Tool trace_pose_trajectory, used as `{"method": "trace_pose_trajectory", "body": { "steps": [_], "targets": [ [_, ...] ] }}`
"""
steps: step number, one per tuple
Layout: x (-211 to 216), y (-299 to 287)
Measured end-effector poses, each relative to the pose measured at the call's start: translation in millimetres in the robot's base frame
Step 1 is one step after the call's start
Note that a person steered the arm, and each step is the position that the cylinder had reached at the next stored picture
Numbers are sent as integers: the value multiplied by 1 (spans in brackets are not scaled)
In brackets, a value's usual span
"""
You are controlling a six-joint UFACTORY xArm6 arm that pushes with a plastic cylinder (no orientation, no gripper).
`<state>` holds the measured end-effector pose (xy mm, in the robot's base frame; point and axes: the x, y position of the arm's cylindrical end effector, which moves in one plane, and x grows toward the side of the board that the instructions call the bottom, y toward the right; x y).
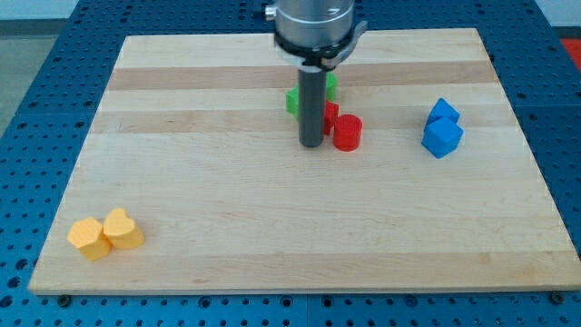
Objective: Place red circle vertically to the top of the blue triangle
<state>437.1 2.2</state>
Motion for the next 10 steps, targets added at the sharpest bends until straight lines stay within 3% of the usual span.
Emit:
{"method": "trace_pose_trajectory", "body": {
  "steps": [1, 4, 10],
  "targets": [
    [19, 2],
    [-2, 53],
    [-99, 111]
  ]
}}
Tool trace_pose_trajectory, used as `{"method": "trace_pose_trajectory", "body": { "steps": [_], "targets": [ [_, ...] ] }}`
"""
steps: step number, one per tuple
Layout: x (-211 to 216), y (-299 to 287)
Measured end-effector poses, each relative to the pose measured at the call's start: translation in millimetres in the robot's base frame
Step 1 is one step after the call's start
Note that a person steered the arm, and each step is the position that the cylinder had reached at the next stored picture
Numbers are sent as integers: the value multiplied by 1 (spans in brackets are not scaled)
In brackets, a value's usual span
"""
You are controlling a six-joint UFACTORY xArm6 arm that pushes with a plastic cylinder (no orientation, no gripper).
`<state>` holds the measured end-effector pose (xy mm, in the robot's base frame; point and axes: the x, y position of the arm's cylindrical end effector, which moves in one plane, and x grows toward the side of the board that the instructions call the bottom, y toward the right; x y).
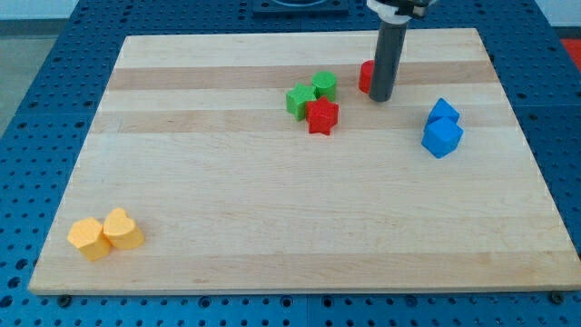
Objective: Place red circle vertically to the top of the blue triangle
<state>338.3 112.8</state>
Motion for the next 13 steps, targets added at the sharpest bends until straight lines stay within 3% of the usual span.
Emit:
{"method": "trace_pose_trajectory", "body": {
  "steps": [3, 6, 13],
  "targets": [
    [-24, -58],
    [-28, 20],
    [-31, 90]
  ]
}}
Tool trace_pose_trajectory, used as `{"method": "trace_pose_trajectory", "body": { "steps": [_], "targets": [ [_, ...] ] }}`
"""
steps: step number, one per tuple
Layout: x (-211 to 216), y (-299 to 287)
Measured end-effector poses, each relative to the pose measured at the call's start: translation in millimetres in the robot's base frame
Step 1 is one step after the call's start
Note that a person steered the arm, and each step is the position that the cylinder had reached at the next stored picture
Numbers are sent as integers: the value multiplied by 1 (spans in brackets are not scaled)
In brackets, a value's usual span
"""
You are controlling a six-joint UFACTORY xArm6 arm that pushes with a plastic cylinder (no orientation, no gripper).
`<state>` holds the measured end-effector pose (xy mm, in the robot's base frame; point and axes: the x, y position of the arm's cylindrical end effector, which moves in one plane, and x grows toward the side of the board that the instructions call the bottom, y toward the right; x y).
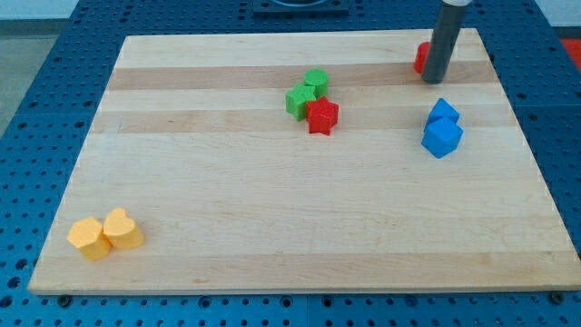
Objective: Place red circle vertically to the top of the blue triangle
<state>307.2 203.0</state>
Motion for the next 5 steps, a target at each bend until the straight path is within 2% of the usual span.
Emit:
{"method": "trace_pose_trajectory", "body": {
  "steps": [5],
  "targets": [
    [-39, -7]
  ]
}}
